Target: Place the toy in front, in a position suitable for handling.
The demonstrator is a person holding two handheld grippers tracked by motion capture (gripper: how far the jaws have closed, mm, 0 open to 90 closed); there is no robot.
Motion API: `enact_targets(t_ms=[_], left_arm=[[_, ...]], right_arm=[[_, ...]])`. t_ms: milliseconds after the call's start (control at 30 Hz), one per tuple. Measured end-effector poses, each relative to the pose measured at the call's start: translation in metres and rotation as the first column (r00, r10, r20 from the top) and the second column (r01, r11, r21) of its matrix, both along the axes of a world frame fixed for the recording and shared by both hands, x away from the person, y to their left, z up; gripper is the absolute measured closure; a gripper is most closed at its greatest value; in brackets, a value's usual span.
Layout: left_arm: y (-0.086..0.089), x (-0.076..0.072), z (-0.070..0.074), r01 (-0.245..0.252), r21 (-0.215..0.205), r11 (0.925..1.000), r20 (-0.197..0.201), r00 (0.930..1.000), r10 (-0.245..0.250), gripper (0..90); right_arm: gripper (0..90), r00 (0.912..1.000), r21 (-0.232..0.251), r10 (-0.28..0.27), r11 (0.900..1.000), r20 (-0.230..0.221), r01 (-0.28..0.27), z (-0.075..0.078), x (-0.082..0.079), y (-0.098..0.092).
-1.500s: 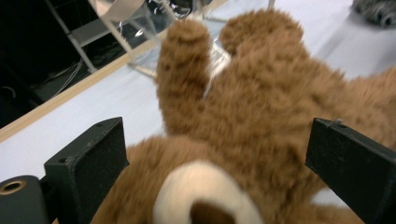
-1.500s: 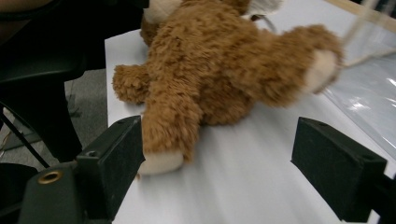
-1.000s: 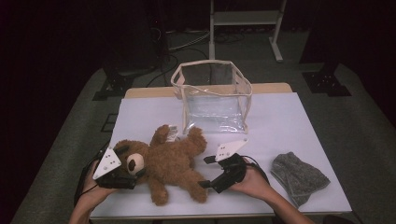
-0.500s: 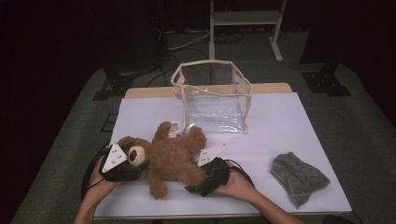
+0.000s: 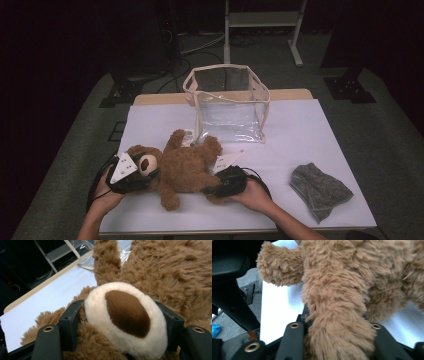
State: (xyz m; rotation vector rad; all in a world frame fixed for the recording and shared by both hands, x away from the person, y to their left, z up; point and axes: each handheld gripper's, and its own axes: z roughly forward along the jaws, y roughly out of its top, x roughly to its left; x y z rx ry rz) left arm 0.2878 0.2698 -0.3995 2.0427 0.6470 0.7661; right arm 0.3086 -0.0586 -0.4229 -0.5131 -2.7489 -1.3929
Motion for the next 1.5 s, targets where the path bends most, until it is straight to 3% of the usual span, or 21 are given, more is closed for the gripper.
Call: enact_targets(t_ms=[133,300,367,433,500,533,567,633,800,833,1033,1067,1167,1333,1367,1433,1500], left_arm=[[-0.007,-0.001,0.012,0.018,0.0,0.9998,-0.009,0.9998,-0.018,34.4],[-0.028,-0.004,0.026,0.066,-0.015,0.9977,-0.01,0.9978,-0.066,34.6],[-0.043,-0.005,0.031,0.093,-0.013,0.9956,-0.002,0.9957,-0.093,34.5],[-0.063,-0.005,0.035,0.12,-0.019,0.9926,0.01,0.9927,-0.12,34.5],[-0.086,-0.002,0.037,0.152,-0.028,0.988,0.021,0.9883,-0.151,34.4],[-0.086,-0.002,0.037,0.152,-0.028,0.988,0.021,0.9883,-0.151,34.3],[-0.099,0.0,0.038,0.168,-0.032,0.9853,0.024,0.9856,-0.167,34.3],[-0.118,0.004,0.036,0.197,-0.034,0.9798,0.023,0.9803,-0.196,34.2],[-0.16,0.01,0.029,0.245,-0.043,0.9686,0.009,0.9695,-0.245,34.1],[-0.17,0.009,0.025,0.263,-0.043,0.9638,-0.008,0.9646,-0.264,34.1],[-0.185,0.002,0.013,0.275,-0.021,0.9611,-0.041,0.9603,-0.276,33.4],[-0.184,0.0,0.011,0.273,-0.03,0.9615,-0.049,0.9604,-0.274,32.9],[-0.183,-0.004,0.009,0.271,-0.022,0.9623,-0.06,0.9604,-0.272,31.1],[-0.178,-0.005,0.005,0.275,-0.014,0.9613,-0.085,0.9576,-0.275,28.7],[-0.176,-0.005,0.004,0.272,-0.016,0.9622,-0.089,0.9581,-0.272,28.7],[-0.173,-0.006,0.003,0.279,-0.032,0.9596,-0.091,0.9554,-0.281,28.6],[-0.173,-0.007,0.003,0.285,-0.024,0.9584,-0.082,0.9549,-0.286,28.4]], right_arm=[[67.9,0.9997,-0.006,0.01,1.0,0.024,-0.01,0.018,-0.001,-0.01],[68.0,0.9983,-0.015,0.015,1.0,0.057,-0.014,0.034,-0.01,-0.028],[67.9,0.9968,-0.027,0.007,1.0,0.08,-0.005,0.042,-0.018,-0.052],[67.9,0.9966,-0.029,-0.002,1.0,0.082,0.004,0.044,-0.02,-0.059],[67.7,0.9947,-0.037,-0.031,0.999,0.098,0.034,0.05,-0.028,-0.091],[67.7,0.9947,-0.037,-0.031,0.999,0.098,0.034,0.05,-0.028,-0.091],[67.6,0.9925,-0.04,-0.054,0.997,0.109,0.059,0.052,-0.032,-0.112],[67.5,0.9911,-0.043,-0.066,0.997,0.116,0.071,0.053,-0.033,-0.119],[67.4,0.9867,-0.055,-0.119,0.991,0.111,0.126,0.048,-0.041,-0.166],[67.3,0.9859,-0.056,-0.136,0.988,0.098,0.142,0.043,-0.045,-0.181],[65.8,0.9848,-0.053,-0.159,0.985,0.069,0.163,0.023,-0.054,-0.2],[62.9,0.9837,-0.031,-0.168,0.985,0.064,0.17,0.015,-0.057,-0.202],[49.8,0.9865,-0.013,-0.159,0.987,0.039,0.16,0.01,-0.058,-0.204],[38.3,0.9857,0.045,-0.167,0.985,0.024,0.166,0.014,-0.066,-0.219],[34.5,0.9812,0.072,-0.19,0.98,0.037,0.187,0.02,-0.07,-0.231],[33.7,0.9784,0.087,-0.203,0.976,0.037,0.199,0.022,-0.071,-0.236],[31.9,0.9681,0.103,-0.245,0.966,0.053,0.238,0.025,-0.071,-0.249]])
